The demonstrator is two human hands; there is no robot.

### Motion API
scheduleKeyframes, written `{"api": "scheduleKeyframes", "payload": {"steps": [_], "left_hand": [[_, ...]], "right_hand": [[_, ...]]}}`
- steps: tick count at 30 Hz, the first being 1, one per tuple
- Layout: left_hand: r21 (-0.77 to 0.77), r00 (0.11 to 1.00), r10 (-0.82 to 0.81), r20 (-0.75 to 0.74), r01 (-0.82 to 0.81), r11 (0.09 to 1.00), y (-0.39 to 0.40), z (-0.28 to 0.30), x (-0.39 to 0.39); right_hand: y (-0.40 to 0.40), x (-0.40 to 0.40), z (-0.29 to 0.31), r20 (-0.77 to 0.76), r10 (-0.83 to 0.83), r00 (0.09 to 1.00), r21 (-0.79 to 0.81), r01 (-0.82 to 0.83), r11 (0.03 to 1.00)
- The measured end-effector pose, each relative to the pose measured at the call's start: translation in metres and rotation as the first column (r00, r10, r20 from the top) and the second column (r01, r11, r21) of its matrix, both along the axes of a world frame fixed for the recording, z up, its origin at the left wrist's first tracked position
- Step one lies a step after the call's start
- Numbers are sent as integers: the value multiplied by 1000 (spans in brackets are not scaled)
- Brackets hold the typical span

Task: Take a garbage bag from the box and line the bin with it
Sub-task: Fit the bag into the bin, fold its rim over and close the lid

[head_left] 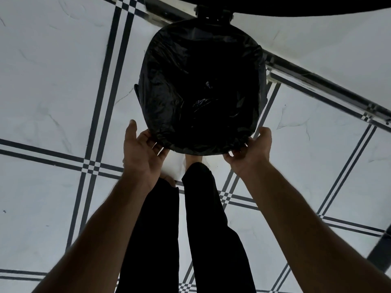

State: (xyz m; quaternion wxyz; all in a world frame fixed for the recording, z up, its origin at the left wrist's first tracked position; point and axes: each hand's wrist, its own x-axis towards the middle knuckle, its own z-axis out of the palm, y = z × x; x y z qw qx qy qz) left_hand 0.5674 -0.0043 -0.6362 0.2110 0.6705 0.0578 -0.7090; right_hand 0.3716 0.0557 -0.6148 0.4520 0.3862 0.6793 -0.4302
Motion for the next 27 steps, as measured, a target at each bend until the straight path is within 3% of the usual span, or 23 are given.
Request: {"api": "scheduleKeyframes", "payload": {"steps": [6, 14, 22, 27], "left_hand": [[5, 1000, 25, 9, -25, 1000, 6, 3, -6], [59, 1000, -8, 12, 7, 998, 8, 6, -16], [74, 990, 111, -90, -104, 992, 16, 1, -13], [93, 971, 230, -63, -224, 970, 21, 0, -20]], "right_hand": [[-5, 1, -13, -46, -107, 993, -110, 101, 989], [10, 23, 3, -30, -2, 1000, 180, 8, 984], [3, 39, 3, 77, -158, 984, 3, 159, 987], [5, 42, -3, 148, -285, 947, -32, 293, 956]]}}
